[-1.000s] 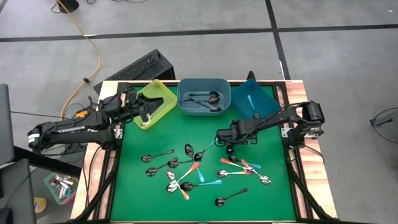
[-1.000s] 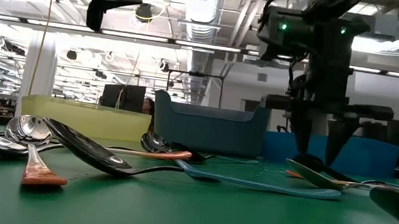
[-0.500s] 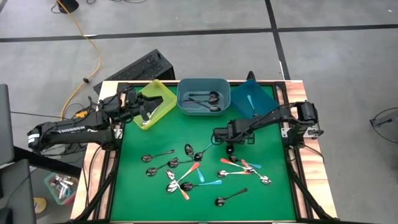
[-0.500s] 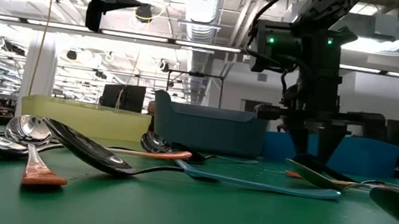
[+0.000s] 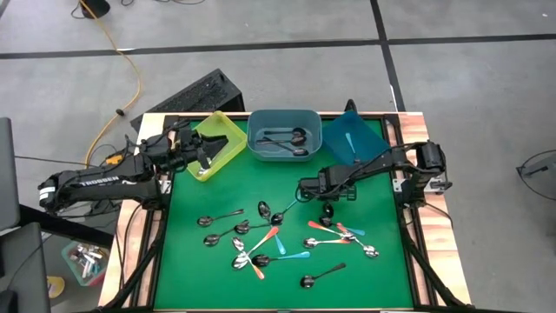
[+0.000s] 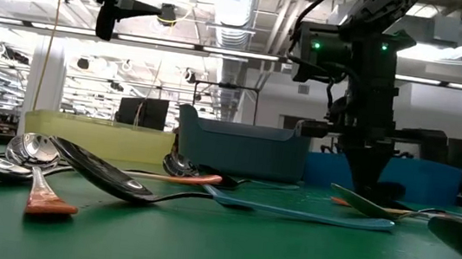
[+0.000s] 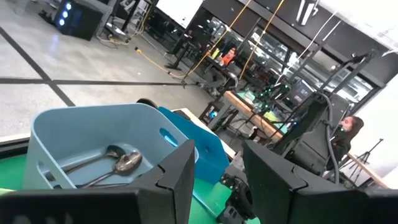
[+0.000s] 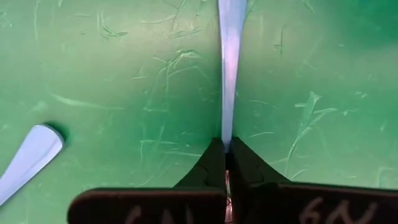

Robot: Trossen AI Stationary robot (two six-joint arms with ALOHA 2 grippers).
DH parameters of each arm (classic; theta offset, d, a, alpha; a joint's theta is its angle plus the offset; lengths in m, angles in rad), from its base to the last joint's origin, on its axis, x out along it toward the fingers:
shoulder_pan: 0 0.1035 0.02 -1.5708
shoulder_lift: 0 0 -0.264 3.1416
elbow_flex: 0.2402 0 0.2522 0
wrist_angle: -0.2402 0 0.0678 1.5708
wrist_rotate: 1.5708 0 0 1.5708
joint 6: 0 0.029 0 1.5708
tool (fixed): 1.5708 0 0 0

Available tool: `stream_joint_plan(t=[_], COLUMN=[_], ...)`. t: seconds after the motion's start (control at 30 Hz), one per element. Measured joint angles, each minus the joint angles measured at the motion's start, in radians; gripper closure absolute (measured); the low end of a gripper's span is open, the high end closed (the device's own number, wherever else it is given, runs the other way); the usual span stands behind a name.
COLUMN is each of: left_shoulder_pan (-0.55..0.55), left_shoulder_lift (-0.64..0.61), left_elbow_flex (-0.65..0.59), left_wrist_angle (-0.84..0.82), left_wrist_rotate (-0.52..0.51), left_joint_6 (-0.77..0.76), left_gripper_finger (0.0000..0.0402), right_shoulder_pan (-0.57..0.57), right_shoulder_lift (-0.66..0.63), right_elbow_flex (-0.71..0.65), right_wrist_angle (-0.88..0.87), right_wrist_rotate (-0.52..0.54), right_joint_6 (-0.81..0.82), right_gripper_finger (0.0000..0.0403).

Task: Sort silverware by color (type)
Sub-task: Put the blue spoon into the blue bin

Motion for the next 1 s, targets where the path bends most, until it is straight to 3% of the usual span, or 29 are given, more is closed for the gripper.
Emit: stream_joint_plan(t=[0.6, 0.83, 1.0], left_shoulder_pan=[0.000, 0.000, 0.000], left_shoulder_lift=[0.000, 0.000, 0.000], left_elbow_flex=[0.000, 0.000, 0.000], left_wrist_angle=[0.001, 0.002, 0.001], left_wrist_rotate=[-0.008, -0.015, -0.058], left_joint_6=[0.000, 0.000, 0.010], left_gripper_finger=[0.0281, 0.0281, 0.0281], right_shoulder_pan=[0.003, -0.004, -0.021], right_shoulder_lift=[-0.167, -0.276, -0.377], right_elbow_flex=[-0.002, -0.001, 0.000], right_wrist_angle=[-0.011, -0.008, -0.032], right_wrist_rotate=[0.028, 0.050, 0.125], right_joint_6=[-0.055, -0.162, -0.228], right_gripper_finger=[0.0396, 0.0396, 0.0396])
